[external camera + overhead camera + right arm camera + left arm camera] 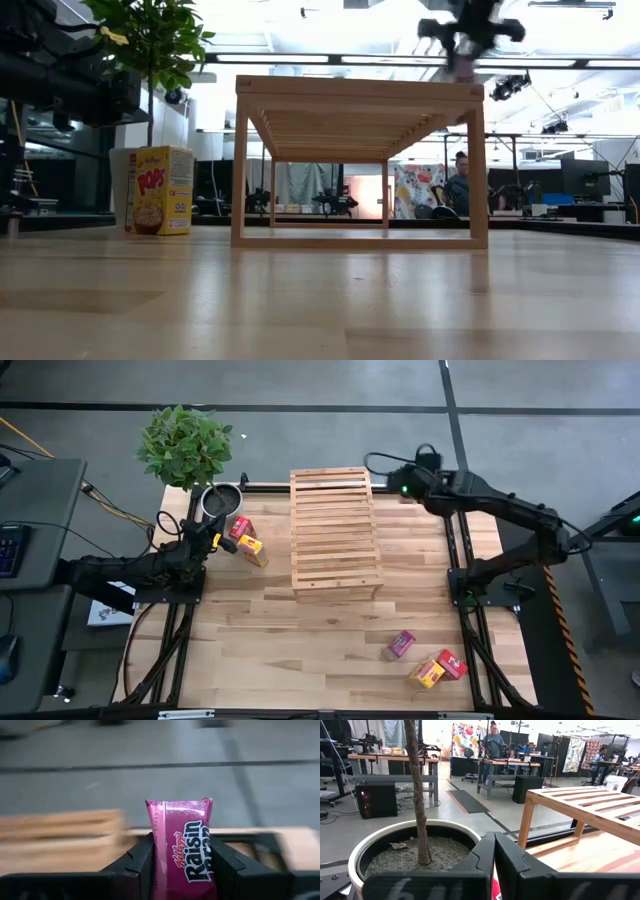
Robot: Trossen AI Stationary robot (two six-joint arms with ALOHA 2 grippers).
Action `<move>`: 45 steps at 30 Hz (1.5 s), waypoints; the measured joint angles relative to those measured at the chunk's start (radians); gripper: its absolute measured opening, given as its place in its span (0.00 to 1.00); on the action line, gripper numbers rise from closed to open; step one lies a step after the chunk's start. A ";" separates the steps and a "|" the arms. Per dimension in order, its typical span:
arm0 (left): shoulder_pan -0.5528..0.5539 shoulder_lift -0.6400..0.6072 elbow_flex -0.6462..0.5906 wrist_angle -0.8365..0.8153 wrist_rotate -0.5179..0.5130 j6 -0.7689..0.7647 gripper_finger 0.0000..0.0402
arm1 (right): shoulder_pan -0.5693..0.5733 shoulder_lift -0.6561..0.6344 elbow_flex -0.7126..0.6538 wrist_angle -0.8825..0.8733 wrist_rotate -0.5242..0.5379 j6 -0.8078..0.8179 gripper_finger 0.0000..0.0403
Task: Stack cereal on shelf
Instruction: Put the top violet cereal box on the shelf
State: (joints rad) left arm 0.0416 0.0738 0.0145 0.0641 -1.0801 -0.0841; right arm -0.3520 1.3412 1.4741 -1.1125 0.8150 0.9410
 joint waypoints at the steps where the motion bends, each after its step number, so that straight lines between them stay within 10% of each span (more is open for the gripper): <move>1: 0.000 0.000 0.000 0.000 0.000 0.000 0.01 | 0.010 0.015 0.030 0.041 -0.046 -0.055 0.31; 17: 0.000 0.000 0.000 0.000 0.000 0.000 0.01 | -0.013 0.416 0.416 0.029 -0.120 -0.128 0.31; 45: 0.000 0.000 0.000 0.000 0.000 0.000 0.01 | -0.075 0.471 0.401 0.095 -0.173 -0.078 0.31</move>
State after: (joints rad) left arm 0.0416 0.0740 0.0143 0.0641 -1.0801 -0.0839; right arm -0.4267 1.8122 1.8753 -1.0180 0.6419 0.8627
